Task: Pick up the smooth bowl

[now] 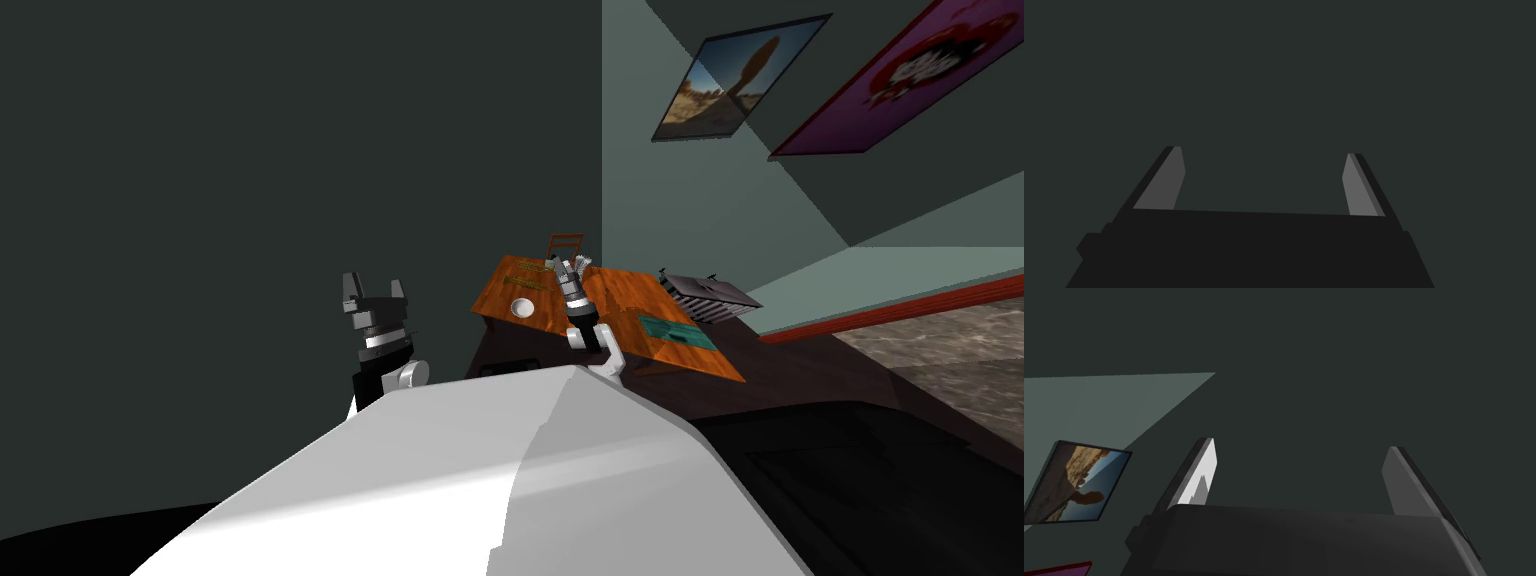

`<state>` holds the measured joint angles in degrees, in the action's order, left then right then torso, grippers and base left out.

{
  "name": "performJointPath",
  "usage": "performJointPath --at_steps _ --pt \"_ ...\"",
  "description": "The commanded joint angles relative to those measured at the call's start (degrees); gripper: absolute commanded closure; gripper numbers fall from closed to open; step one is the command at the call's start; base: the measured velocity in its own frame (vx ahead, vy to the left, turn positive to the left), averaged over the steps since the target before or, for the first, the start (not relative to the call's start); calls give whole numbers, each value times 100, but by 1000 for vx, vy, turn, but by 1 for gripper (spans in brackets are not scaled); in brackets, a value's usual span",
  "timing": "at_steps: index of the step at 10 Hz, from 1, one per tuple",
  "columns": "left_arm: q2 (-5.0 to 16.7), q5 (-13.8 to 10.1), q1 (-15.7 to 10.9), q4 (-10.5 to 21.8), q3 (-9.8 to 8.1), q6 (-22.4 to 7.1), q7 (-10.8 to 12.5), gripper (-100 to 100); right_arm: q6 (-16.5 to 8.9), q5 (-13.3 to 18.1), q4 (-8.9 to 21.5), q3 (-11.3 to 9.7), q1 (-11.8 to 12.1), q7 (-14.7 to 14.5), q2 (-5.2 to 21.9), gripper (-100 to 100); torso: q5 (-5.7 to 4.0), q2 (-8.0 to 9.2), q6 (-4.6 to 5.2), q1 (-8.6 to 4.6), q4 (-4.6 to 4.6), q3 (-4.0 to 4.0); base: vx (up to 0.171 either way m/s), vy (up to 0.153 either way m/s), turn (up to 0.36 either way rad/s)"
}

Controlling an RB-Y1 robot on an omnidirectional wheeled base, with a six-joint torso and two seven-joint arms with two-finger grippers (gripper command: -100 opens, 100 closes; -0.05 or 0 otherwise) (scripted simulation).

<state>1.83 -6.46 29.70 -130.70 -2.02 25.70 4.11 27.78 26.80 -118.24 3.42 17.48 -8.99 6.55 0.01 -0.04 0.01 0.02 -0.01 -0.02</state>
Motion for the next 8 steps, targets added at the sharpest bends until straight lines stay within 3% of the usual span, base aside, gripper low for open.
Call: performJointPath --at_steps 1,8 --pt "0 0 0 0 0 0 0 0 -18 93 23 3 -5 -25 6 -100 0 0 0 0 0 0 0 0 0" --pt "0 0 0 0 0 0 0 0 -18 93 23 3 -5 -25 6 -100 0 4 0 -1 1 3 1 1 4"
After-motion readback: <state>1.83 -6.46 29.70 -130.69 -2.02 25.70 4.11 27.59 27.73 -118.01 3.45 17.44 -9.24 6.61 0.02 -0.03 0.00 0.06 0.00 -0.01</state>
